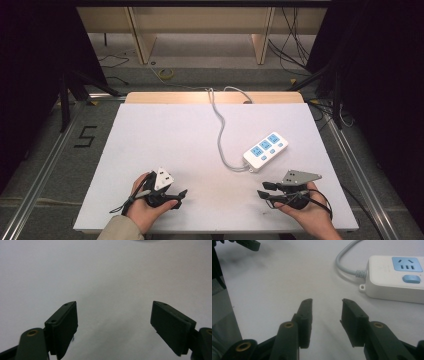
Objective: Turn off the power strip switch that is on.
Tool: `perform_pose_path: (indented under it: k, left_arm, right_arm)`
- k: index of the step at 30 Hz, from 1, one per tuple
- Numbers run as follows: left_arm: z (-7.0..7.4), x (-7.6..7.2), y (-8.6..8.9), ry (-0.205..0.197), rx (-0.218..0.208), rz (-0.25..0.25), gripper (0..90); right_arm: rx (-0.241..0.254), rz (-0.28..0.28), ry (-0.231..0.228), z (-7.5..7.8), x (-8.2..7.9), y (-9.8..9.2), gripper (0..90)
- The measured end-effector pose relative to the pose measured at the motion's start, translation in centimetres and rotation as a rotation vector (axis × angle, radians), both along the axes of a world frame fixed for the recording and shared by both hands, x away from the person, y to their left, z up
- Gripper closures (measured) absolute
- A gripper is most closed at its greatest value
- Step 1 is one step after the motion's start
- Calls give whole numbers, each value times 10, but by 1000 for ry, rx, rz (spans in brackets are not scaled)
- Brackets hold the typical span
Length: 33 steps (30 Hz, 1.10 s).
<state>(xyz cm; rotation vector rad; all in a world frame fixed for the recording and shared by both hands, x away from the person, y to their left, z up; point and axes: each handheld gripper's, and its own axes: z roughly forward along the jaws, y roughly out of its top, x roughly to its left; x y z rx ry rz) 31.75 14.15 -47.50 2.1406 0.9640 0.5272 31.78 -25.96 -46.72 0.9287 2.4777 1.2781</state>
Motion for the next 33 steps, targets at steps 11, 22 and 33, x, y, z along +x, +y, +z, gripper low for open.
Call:
perform_pose_path:
  k: [11, 22, 33]
  left_arm:
    - [0, 0, 1, -3, -3, 17, 221]
    - [0, 1, 3, -8, -2, 24, 226]
    - [0, 1, 2, -8, 3, 21, 224]
  right_arm:
    - [-32, 6, 11, 5, 0, -1, 889]
    - [-67, 0, 28, 10, 5, 0, 900]
    - [-85, -8, 17, 13, 10, 0, 900]
